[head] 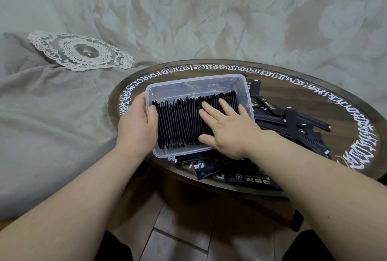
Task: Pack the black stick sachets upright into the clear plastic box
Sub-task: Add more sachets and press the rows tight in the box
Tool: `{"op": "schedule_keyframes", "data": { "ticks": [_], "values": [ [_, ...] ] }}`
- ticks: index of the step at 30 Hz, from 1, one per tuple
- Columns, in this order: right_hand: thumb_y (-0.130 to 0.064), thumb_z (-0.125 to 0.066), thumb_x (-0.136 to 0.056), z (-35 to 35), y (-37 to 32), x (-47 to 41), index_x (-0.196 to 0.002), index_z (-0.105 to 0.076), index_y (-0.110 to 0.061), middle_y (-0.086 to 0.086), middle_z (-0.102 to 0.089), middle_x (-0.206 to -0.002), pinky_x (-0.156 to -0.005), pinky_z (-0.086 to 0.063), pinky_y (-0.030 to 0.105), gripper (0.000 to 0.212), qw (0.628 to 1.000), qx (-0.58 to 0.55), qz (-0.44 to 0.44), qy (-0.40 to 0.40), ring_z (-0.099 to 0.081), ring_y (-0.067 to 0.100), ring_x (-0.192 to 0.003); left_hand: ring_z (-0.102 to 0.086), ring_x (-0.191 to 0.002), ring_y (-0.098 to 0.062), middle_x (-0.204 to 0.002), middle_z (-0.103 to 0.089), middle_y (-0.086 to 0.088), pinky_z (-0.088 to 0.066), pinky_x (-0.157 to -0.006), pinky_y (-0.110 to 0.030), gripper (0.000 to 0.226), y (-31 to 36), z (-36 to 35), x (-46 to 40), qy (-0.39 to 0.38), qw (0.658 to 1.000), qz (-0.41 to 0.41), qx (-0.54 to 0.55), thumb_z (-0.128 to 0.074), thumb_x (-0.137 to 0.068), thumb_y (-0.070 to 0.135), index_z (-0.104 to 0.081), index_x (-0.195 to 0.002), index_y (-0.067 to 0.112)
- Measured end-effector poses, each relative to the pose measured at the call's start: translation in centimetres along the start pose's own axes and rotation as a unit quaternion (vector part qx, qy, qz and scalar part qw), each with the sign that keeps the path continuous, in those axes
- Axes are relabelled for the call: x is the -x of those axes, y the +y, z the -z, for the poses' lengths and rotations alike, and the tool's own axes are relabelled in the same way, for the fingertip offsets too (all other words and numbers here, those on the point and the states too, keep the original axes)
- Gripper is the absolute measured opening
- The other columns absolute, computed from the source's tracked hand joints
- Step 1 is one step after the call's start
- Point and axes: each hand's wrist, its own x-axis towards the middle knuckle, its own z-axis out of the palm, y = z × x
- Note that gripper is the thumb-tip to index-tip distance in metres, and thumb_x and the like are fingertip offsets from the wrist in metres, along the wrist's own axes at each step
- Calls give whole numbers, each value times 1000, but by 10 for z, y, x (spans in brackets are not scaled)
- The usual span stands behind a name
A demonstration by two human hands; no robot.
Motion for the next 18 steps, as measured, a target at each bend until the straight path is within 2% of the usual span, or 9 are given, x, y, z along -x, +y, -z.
{"op": "schedule_keyframes", "data": {
  "ticks": [4, 7, 9, 11, 13, 15, 18],
  "values": [
    [-65, -18, -94, 1, 1, 2, -151, 5, -30, -11, 21, -157, -115, 1, 57, 71, 1000, -7, 2, 14, 19, 25, -145, -49, -78, -21, -77, -52, 6, -29, -67, -28, 23, 2, -1, 1, 1, 1000, 17, -1, -42, -97, 15, -56, -116, 15],
    [-63, -18, -94, -3, -1, 0, -151, 7, -32, -11, 21, -157, -114, 1, 57, 69, 1000, -13, 2, 10, 18, 25, -145, -52, -81, -22, -78, -52, 9, -31, -70, -28, 26, 2, 0, 2, -4, 1000, 25, 4, -44, -96, 17, -55, -119, 19],
    [-62, -18, -95, -4, -1, -2, -151, 7, -32, -11, 21, -157, -114, 2, 58, 67, 1000, -26, 2, 12, 18, 25, -145, -54, -87, -18, -85, -56, 13, -35, -75, -27, 35, 2, 3, 4, -34, 998, 40, 25, -49, -93, 19, -51, -127, 26],
    [-61, -17, -96, -6, -1, -3, -151, 6, -32, -10, 21, -157, -115, 2, 58, 66, 999, -39, 0, 16, 17, 25, -145, -54, -91, -14, -97, -58, 14, -38, -80, -27, 53, -1, 7, 8, -92, 994, 48, 33, -53, -90, 20, -39, -139, 35],
    [-60, -17, -96, -5, 0, -3, -151, 3, -31, -9, 19, -158, -115, 1, 57, 65, 998, -46, 0, 31, 14, 24, -146, -53, -93, -16, -102, -58, 10, -38, -81, -28, 59, -5, 8, 10, -123, 991, 46, 18, -50, -90, 17, -32, -143, 35],
    [-59, -20, -97, -3, 0, -2, -152, -2, -30, -8, 13, -159, -117, -2, 53, 65, 996, -60, 3, 73, 10, 22, -147, -54, -91, -19, -98, -59, 8, -38, -79, -29, 55, -7, 7, 9, -104, 993, 50, 13, -46, -91, 14, -36, -142, 32],
    [-49, -33, -98, 4, 3, -2, -151, -20, -24, -3, -6, -160, -119, -10, 47, 60, 979, -92, 17, 183, -3, 21, -147, -56, -74, -20, -73, -58, 9, -37, -70, -30, 45, -5, 5, 4, -30, 997, 60, 29, -45, -91, 12, -46, -133, 29]
  ]
}}
